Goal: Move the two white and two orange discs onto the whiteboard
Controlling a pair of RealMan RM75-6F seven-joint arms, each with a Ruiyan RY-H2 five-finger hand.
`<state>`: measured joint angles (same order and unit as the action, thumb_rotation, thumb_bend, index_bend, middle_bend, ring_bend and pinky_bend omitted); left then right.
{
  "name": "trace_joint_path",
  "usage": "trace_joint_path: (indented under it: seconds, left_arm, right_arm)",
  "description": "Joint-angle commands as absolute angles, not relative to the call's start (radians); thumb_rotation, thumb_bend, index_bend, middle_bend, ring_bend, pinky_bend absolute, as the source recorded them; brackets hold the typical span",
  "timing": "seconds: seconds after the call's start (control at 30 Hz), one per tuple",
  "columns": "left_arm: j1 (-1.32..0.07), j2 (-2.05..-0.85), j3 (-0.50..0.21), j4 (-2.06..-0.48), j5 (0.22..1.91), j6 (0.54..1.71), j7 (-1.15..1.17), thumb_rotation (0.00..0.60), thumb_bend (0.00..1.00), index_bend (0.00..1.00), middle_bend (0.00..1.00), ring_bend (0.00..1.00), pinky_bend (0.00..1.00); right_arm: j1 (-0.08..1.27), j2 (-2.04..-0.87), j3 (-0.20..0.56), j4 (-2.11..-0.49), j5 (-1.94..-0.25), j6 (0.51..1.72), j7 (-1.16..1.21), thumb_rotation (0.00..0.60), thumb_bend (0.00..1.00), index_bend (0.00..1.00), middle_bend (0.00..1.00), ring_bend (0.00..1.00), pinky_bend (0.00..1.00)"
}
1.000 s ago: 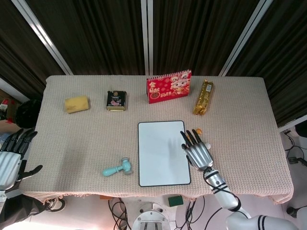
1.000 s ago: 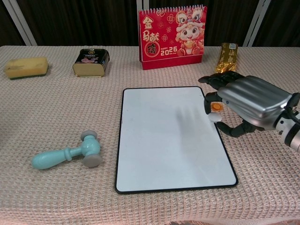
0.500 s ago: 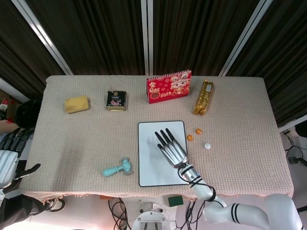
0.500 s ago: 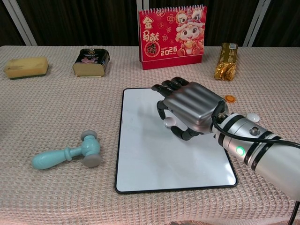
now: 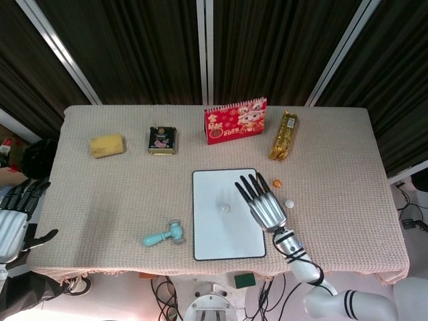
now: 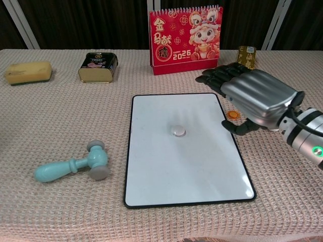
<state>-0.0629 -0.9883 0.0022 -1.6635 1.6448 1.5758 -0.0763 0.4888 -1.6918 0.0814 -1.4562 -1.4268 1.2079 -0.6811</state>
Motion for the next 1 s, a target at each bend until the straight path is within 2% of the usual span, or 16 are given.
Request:
trace_joint_path:
  seconds: [0.03, 0.17, 0.4, 1.0]
  left_arm:
    - [-0.064, -0.989, 0.004, -1.667, 1.648, 1.574, -0.071, 0.600, 0.09, 0.09, 0.07, 0.00, 0.11]
    - [-0.063, -0.990, 0.005, -1.671, 1.650, 1.575, -0.063, 0.600, 0.09, 0.09, 0.07, 0.00, 0.11]
    - [-0.063, -0.991, 0.006, -1.674, 1.650, 1.574, -0.053, 0.600, 0.09, 0.09, 0.07, 0.00, 0.11]
    - [-0.063, -0.989, 0.005, -1.670, 1.649, 1.576, -0.066, 0.600, 0.09, 0.09, 0.07, 0.00, 0.11]
  right_arm:
    - [0.439, -1.631, 0.078, -1.460, -1.374, 1.238, -0.653, 0.600, 0.35, 0.23, 0.00, 0.00, 0.00]
    - [0.417, -1.605, 0.072, -1.434, -1.333, 1.226, -0.634, 0.600, 0.35, 0.32, 0.00, 0.00, 0.00]
    - [0.405, -1.624, 0.055, -1.381, -1.320, 1.208, -0.606, 0.600, 0.35, 0.33, 0.00, 0.00, 0.00]
    - [0.406, -1.657, 0.075, -1.333, -1.276, 1.185, -0.623, 0.600, 0.35, 0.38, 0.00, 0.00, 0.00]
